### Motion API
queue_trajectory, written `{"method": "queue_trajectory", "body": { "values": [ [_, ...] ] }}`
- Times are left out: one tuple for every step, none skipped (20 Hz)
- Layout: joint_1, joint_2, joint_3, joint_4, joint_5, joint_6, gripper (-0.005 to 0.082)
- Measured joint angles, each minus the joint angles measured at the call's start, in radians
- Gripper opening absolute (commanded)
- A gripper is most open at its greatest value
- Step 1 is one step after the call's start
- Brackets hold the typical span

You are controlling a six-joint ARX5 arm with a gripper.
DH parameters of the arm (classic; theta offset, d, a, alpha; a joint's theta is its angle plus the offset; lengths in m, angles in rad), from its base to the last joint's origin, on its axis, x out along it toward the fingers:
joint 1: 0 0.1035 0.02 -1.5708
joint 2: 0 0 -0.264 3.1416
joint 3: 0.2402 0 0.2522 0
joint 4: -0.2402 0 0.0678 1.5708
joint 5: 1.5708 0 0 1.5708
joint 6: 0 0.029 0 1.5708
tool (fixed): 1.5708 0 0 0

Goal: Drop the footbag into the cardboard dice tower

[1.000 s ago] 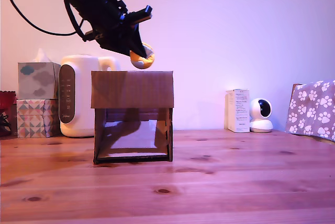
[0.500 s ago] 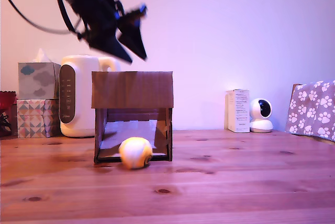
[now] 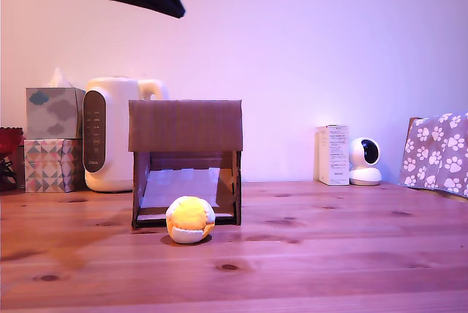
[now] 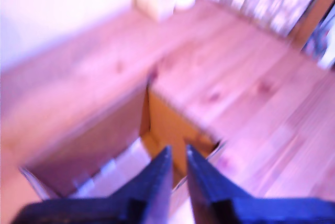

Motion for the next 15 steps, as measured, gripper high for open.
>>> {"method": "queue_trajectory", "body": {
  "values": [
    [0.0, -0.021, -0.04, 0.021, 0.011, 0.0, -0.0021],
    [0.0, -0.042, -0.08, 0.047, 0.019, 0.0, -0.0021],
    [0.0, -0.064, -0.12, 0.063, 0.023, -0.001, -0.0021],
    [0.0, -0.089, -0.161, 0.078, 0.024, -0.005, -0.0021],
    [0.0, -0.116, -0.202, 0.098, 0.024, -0.018, -0.0021],
    [0.0, -0.142, -0.242, 0.121, 0.024, -0.018, -0.0021],
    [0.0, -0.165, -0.281, 0.149, 0.024, -0.03, -0.0021],
    [0.0, -0.189, -0.322, 0.18, 0.023, -0.045, -0.0021],
    [0.004, -0.211, -0.364, 0.203, 0.021, -0.057, -0.0021],
    [0.013, -0.23, -0.407, 0.216, 0.019, -0.071, -0.0021],
    [0.019, -0.248, -0.444, 0.221, 0.018, -0.074, -0.0021],
    [0.031, -0.267, -0.482, 0.219, 0.018, -0.081, -0.0021],
    [0.043, -0.291, -0.519, 0.219, 0.017, -0.088, -0.0021],
    [0.052, -0.321, -0.55, 0.213, 0.016, -0.102, -0.0021],
    [0.06, -0.352, -0.568, 0.199, 0.015, -0.103, -0.0021]
  ]
}}
